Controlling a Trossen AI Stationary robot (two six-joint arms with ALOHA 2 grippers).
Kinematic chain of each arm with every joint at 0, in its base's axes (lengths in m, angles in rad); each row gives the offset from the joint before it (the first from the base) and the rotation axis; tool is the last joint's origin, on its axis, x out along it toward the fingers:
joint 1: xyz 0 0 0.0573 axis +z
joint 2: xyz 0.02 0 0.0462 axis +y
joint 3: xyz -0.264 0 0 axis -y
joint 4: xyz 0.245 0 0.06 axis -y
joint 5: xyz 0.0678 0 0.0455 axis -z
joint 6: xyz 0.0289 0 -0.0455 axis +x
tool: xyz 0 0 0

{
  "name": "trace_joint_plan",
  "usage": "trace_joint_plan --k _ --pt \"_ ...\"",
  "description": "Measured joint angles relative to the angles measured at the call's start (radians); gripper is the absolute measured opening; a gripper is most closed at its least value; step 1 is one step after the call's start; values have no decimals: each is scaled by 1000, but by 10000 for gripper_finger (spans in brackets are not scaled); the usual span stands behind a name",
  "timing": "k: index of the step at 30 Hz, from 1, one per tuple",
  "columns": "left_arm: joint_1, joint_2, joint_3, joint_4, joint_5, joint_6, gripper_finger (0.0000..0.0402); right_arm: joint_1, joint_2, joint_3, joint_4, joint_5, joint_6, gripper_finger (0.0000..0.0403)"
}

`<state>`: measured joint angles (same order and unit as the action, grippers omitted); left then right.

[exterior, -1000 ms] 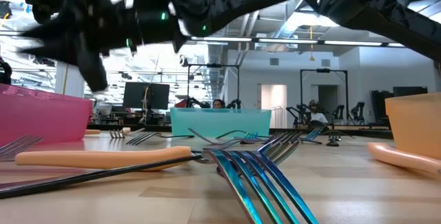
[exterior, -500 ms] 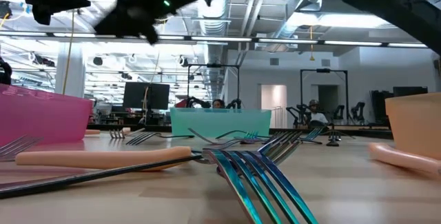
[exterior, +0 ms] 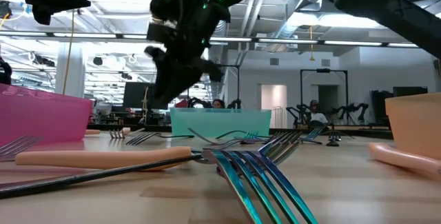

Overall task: Sort silverware by color (type)
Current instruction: Put the black fork into the orange bin

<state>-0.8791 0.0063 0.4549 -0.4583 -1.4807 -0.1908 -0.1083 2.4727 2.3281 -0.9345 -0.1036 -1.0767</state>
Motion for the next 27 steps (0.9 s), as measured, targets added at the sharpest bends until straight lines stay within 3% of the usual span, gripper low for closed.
trace_joint_plan --k 11,27 --pt "0 0 0 0 0 3 112 56 35 0 -13 -4 -134 160" --pt "0 0 0 0 2 3 112 54 104 4 42 -81 -159 160"
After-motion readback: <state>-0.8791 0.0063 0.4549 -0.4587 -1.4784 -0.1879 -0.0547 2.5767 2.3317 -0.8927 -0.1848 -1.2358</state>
